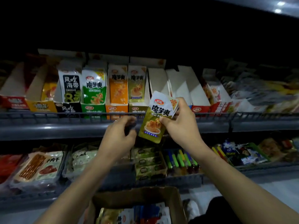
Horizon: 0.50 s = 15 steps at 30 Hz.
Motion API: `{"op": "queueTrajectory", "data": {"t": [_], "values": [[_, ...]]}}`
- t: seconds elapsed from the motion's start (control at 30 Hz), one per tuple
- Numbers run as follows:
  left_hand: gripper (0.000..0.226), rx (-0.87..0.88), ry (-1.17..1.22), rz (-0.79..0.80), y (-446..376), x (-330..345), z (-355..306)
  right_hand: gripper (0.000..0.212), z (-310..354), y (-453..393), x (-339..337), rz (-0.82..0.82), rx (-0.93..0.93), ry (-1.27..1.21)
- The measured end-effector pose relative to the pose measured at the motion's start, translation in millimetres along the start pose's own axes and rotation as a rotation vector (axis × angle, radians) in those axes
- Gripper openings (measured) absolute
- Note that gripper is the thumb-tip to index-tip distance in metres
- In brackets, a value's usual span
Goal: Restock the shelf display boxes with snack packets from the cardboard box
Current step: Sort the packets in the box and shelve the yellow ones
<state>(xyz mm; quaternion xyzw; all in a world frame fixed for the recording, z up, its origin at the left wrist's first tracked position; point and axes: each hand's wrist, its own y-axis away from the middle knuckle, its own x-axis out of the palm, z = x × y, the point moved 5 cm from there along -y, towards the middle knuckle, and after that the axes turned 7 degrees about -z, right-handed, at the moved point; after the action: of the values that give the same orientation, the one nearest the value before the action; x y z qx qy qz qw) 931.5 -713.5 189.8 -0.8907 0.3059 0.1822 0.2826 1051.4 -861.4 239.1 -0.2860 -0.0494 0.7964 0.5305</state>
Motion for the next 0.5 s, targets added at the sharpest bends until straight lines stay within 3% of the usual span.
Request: {"op": "queueTrajectory", "data": {"t": [0.07, 0.13, 0.3, 0.5], "values": [[0.045, 0.219, -0.189, -0.101, -17.3, -4.9, -7.6, 0.035, 13.6, -15.7, -6.5, -0.046, -0.044, 0.035], [0.059, 0.328, -0.389, -0.162, -33.7, -6.2, -9.8, 0.033, 27.5, -29.2, -9.5, -0.075, -0.094, 0.071], [0.073, 0.305, -0.687, -0.010, -54.7, -2.8, 6.7, 0.038, 58.5, -63.2, 9.1, -0.069, -0.254, 0.091], [0.069, 0.329, -0.679, 0.008, -55.2, -2.3, 11.2, 0.044, 66.8, -107.3, 56.9, -0.151, -0.344, 0.259]]}}
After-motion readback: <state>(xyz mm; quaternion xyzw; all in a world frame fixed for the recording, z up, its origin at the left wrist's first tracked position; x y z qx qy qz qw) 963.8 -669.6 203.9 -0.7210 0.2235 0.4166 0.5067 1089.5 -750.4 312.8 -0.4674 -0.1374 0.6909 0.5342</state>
